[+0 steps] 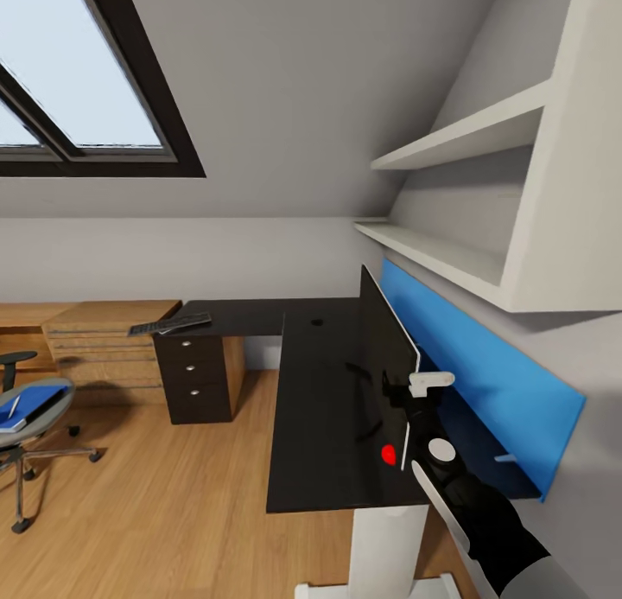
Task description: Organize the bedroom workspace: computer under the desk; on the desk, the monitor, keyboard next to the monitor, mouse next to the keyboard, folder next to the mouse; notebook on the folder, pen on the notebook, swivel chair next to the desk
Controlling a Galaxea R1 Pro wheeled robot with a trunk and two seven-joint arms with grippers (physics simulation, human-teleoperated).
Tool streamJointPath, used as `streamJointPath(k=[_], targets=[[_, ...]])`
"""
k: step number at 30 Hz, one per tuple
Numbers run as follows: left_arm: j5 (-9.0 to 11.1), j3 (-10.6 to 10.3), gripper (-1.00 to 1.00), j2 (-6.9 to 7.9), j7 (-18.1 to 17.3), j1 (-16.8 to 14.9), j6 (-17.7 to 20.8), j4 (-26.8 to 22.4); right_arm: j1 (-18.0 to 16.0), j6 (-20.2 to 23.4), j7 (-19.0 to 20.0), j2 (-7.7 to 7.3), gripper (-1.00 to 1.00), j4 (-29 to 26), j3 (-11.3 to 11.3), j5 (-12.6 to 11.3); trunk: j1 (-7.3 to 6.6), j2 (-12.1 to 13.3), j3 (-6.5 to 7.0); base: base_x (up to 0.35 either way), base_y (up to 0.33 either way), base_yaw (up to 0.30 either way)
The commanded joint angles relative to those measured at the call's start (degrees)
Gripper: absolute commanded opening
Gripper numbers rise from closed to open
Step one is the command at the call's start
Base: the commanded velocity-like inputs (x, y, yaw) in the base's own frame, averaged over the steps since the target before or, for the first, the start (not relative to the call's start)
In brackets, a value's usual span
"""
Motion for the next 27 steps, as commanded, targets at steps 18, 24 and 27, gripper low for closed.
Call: streamJointPath(k=[18,24,27], targets=[[-0.2,0.3,1.00,-0.01,0.0,0.0,0.0,-0.1,-0.1,0.1,-0.5,-0.08,1.00,0.0,0.2,-0.4,0.02,-0.1,-0.08,0.029,0.000,0.000],[-0.2,0.3,1.00,-0.01,0.0,0.0,0.0,-0.1,-0.1,0.1,-0.5,-0.08,1.00,0.0,0.2,-0.4,0.02,-0.1,0.01,0.001,0.000,0.000],[-0.2,0.3,1.00,-0.01,0.0,0.0,0.0,-0.1,-0.1,0.1,-0.5,-0.08,1.00,0.0,0.2,-0.4,0.02,-0.1,0.10,0.000,0.000,0.000]])
